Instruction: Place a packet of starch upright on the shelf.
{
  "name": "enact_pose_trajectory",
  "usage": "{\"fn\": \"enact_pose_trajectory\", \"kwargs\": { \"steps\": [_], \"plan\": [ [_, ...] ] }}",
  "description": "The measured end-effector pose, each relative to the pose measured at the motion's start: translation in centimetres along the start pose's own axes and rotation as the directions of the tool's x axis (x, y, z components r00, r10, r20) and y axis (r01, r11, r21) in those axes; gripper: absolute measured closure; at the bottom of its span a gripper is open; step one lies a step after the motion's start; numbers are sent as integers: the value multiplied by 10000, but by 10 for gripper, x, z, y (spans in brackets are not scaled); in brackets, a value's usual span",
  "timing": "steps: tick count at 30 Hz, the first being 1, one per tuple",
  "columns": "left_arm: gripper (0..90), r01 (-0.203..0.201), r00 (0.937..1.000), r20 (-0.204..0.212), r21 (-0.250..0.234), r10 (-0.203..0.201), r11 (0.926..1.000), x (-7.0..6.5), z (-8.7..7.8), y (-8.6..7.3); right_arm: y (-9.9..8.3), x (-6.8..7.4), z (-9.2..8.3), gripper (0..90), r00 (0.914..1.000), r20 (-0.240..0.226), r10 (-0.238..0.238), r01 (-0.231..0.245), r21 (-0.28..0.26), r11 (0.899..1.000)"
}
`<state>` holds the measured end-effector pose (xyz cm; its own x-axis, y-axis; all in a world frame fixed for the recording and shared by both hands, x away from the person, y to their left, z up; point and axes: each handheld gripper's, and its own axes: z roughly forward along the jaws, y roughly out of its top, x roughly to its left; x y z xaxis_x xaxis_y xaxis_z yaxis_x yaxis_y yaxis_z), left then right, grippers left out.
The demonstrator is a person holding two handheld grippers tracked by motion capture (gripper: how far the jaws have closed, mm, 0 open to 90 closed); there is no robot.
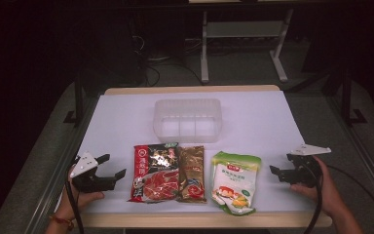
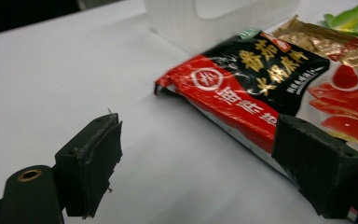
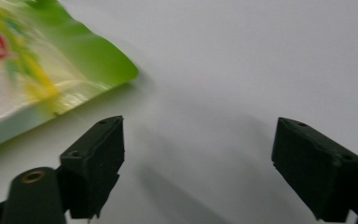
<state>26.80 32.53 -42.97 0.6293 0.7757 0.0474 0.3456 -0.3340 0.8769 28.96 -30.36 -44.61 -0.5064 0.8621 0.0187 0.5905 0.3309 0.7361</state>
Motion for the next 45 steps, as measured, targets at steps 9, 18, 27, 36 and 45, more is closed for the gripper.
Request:
{"fn": "enact_pose_trajectory", "kwargs": {
  "steps": [9, 18, 27, 36, 45],
  "plan": [
    [163, -273, 9996, -135, -520, 266, 9983, -6, -1, 1, 11, 17, -31, 197, 9883, 217, -1510, 1522, -2111, 9655],
    [163, -499, 9987, 108, -372, 504, 9981, -14, 0, 2, 14, 24, -28, 204, 9899, -570, -1301, 1197, -1585, 9801],
    [164, -706, 9974, 144, -106, 708, 9974, -19, 6, 1, 16, 34, -12, 186, 9772, -1895, -959, 875, -523, 9948],
    [164, -837, 9962, 226, -132, 840, 9964, -22, 5, 2, 13, 34, -1, 170, 9584, -2839, -279, 323, 106, 9994],
    [164, -879, 9953, 389, -164, 885, 9960, -26, 6, 4, 11, 37, 10, 145, 9389, -3435, 233, 3, 684, 9977]
  ]
}}
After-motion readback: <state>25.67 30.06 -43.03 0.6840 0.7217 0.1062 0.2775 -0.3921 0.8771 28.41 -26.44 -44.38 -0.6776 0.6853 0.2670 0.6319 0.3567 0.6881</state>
